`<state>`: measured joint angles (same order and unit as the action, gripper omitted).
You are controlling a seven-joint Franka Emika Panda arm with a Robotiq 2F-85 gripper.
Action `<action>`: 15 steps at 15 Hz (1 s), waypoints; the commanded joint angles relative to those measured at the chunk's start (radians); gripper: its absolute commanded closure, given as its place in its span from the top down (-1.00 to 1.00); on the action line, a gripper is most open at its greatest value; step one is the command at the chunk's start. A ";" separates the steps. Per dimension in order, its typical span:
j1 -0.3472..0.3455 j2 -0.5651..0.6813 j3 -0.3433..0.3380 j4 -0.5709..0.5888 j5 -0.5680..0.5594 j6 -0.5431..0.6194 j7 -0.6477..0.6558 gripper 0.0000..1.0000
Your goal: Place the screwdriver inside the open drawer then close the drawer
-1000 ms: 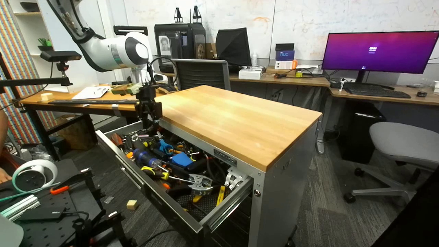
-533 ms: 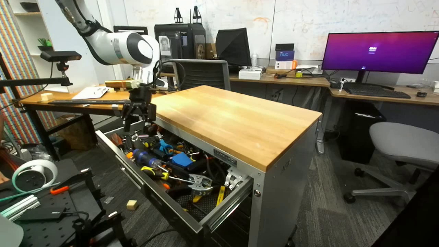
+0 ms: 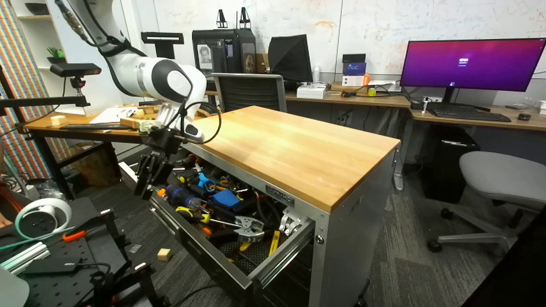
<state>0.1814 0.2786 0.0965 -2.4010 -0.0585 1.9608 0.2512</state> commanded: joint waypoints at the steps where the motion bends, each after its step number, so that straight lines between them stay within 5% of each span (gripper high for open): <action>1: 0.019 0.024 -0.016 -0.027 -0.041 0.132 0.138 -0.65; 3: 0.051 0.048 -0.027 -0.017 -0.121 0.201 0.242 -0.91; 6: 0.098 0.041 -0.027 -0.001 -0.206 0.227 0.356 -0.99; 15: 0.168 0.112 -0.056 0.106 -0.604 0.352 0.625 -0.88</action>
<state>0.3211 0.3270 0.0697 -2.3680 -0.5361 2.2545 0.8134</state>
